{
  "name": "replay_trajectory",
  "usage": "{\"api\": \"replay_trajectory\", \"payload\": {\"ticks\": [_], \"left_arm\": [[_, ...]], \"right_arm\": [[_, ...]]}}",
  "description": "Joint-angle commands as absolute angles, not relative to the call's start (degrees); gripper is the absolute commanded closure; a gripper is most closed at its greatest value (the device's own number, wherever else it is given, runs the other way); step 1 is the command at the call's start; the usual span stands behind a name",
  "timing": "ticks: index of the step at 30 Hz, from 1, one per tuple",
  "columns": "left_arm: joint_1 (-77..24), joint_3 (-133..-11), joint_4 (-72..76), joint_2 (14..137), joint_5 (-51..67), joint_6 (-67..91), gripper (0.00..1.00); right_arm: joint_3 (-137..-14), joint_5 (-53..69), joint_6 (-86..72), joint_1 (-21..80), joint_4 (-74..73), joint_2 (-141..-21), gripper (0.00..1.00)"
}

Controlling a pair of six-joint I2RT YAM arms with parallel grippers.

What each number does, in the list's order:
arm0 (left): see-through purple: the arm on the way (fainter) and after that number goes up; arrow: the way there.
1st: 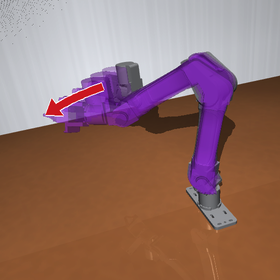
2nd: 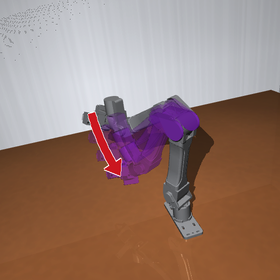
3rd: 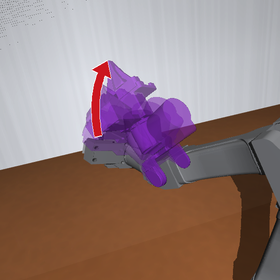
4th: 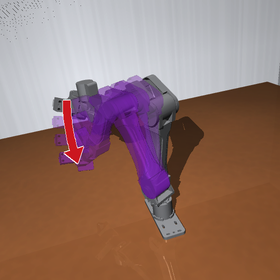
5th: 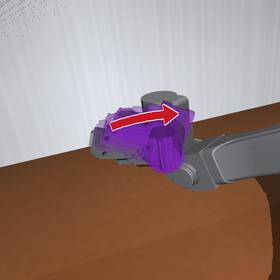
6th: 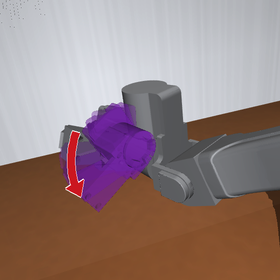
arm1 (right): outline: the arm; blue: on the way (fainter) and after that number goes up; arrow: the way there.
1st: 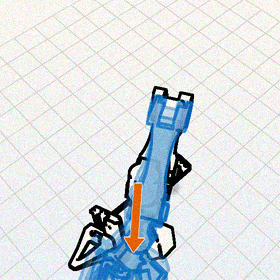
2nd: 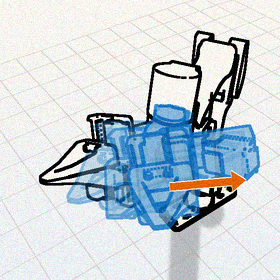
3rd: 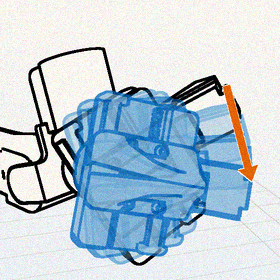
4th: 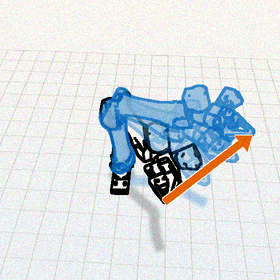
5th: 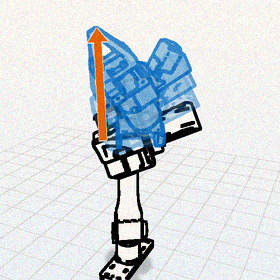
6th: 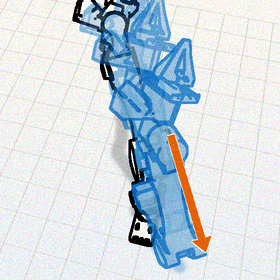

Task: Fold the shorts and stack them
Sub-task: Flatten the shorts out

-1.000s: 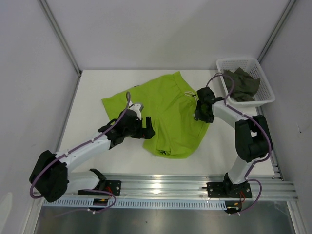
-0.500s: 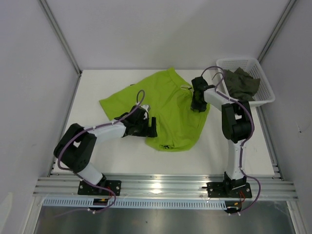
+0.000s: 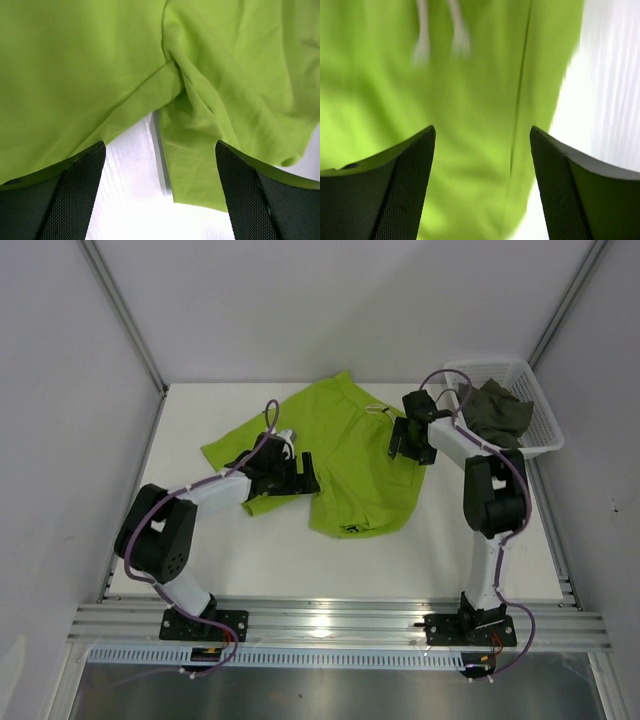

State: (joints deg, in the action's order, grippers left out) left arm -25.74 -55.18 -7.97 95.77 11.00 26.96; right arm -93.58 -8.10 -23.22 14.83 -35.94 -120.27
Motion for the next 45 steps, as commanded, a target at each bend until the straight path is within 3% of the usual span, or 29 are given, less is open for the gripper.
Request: {"api": "replay_trajectory", "payload": {"ticks": [1, 5, 11, 13, 17, 25, 29, 42, 45], "left_arm": [[-25.9, -53.2, -5.6, 89.4, 12.3, 27.1, 0.08], [-25.9, -51.1, -6.2, 86.3, 12.7, 26.5, 0.08], [-28.4, -44.7, -3.6, 77.5, 13.8, 29.0, 0.08], [-30.3, -43.9, -5.2, 75.6, 11.1, 29.6, 0.08], [-32.3, -41.2, -5.4, 71.1, 10.0, 31.2, 0.08], [-34.9, -38.6, -7.0, 68.0, 8.4, 30.9, 0.08], [-34.9, -38.3, -7.9, 67.1, 7.4, 30.4, 0.07], [-34.9, -39.3, -9.6, 67.1, 6.0, 29.2, 0.06], [-34.9, -39.5, -9.5, 67.5, 6.0, 29.0, 0.06]], "right_arm": [[-83.7, -6.4, -22.3, 18.5, -32.2, -103.2, 0.22], [-72.4, -9.4, -24.1, 26.0, -32.9, -92.1, 0.26], [-55.5, -10.4, -34.6, 36.5, -31.1, -77.8, 0.41], [-51.4, -9.1, -37.9, 38.4, -29.4, -74.0, 0.41], [-48.5, -13.0, -47.3, 45.2, -27.7, -71.8, 0.31], [-54.2, -21.9, -40.6, 57.8, -25.5, -86.2, 0.39], [-59.5, -33.5, -35.4, 63.1, -28.2, -93.9, 0.40], [-66.6, -41.9, -28.8, 64.2, -28.1, -105.2, 0.41], [-66.4, -41.4, -27.7, 64.2, -26.6, -106.2, 0.50]]}}
